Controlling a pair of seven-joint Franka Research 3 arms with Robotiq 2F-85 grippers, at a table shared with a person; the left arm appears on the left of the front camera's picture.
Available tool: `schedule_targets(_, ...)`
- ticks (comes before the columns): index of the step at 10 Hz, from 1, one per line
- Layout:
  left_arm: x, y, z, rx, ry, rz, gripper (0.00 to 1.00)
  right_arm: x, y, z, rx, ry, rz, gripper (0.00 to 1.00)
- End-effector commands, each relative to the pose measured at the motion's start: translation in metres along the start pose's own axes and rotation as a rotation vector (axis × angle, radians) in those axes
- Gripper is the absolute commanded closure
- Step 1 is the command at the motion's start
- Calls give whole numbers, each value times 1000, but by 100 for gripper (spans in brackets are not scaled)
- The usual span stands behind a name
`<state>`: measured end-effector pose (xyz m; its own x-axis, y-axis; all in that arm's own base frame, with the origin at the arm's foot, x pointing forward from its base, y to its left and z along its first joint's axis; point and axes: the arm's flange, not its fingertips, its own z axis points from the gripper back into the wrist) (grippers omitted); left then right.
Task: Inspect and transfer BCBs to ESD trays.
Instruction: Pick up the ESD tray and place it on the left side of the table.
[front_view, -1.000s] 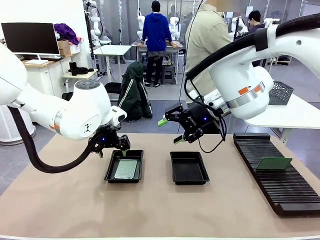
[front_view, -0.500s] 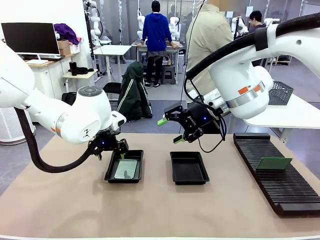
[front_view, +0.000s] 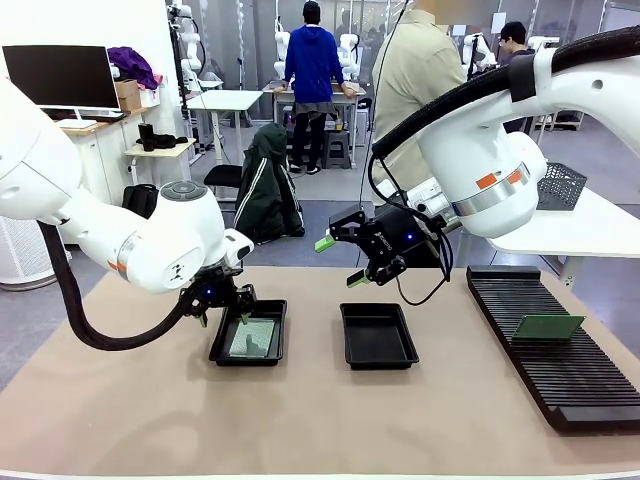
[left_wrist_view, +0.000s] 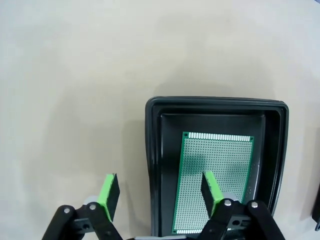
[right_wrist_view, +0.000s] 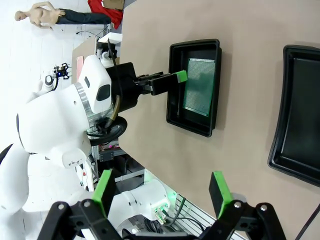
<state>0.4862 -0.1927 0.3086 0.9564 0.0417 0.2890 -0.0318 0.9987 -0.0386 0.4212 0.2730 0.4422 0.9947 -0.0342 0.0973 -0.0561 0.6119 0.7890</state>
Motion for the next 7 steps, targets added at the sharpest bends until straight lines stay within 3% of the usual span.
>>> schedule_targets(1,2,-2,-5,6,-18,8,14,0,0,0,-1,-3,-3,0)
schedule_targets(7,2,0,-7,2,2,-8,37,0,0,0,-1,-3,-3,0)
